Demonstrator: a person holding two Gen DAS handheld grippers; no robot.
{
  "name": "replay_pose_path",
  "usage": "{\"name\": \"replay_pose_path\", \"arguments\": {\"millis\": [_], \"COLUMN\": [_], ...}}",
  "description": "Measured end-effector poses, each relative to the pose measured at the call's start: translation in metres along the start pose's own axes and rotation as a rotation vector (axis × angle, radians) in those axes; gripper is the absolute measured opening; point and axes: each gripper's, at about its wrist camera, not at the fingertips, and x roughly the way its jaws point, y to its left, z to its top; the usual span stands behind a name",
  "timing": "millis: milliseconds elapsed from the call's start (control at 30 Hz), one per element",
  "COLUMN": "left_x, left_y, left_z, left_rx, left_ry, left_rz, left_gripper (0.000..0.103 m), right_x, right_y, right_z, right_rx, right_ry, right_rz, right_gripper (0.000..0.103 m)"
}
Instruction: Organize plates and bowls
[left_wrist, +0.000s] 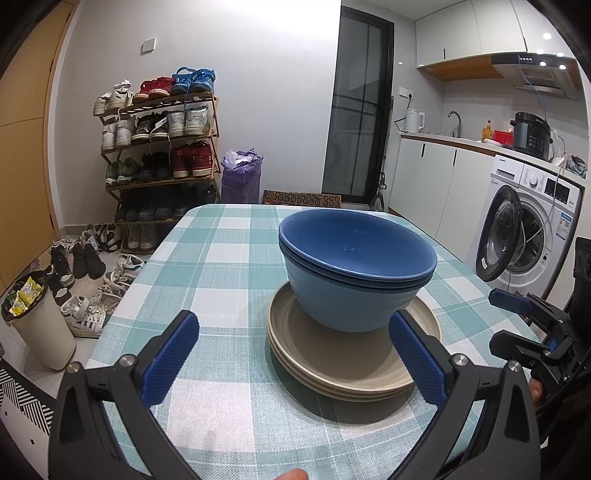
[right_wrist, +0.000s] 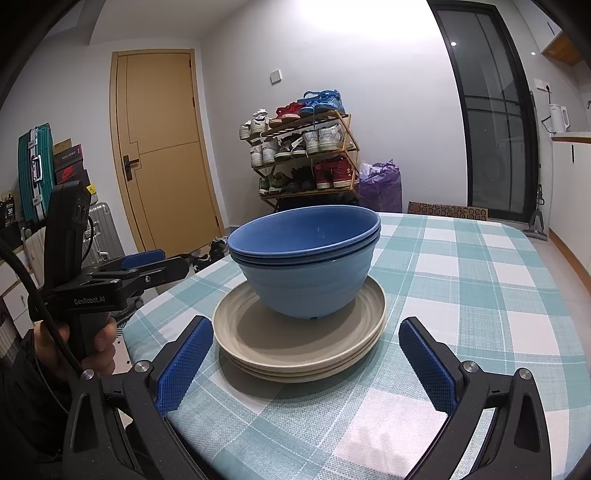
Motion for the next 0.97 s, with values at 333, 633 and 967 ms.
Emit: {"name": "replay_pose_path", "arguments": {"millis": [333, 633, 967], "left_x": [0.0009, 0.0001, 0.0030], "left_y": [0.0038, 0.0026, 0.0034], "left_z": [0.0000, -0.0019, -0.0057], "left_rx": [-0.024, -0.012, -0.005], "left_ry": [0.006, -0.004, -0.006], "left_rz": [-0.003, -0.010, -0.011], "left_gripper": [0.103, 0.103, 0.103], "right_x": [0.0012, 0.0031, 0.0081], "right_y": [0.0009, 0.0013, 0.0036], "right_z": [-0.0010, -0.0021, -0.0072], "right_rx": [-0.003, -0.006, -0.015], "right_ry": [0.000, 0.005, 0.022], "right_rz": [0.005, 0.005, 0.010], "right_gripper": [0.102, 0.102, 0.102]}}
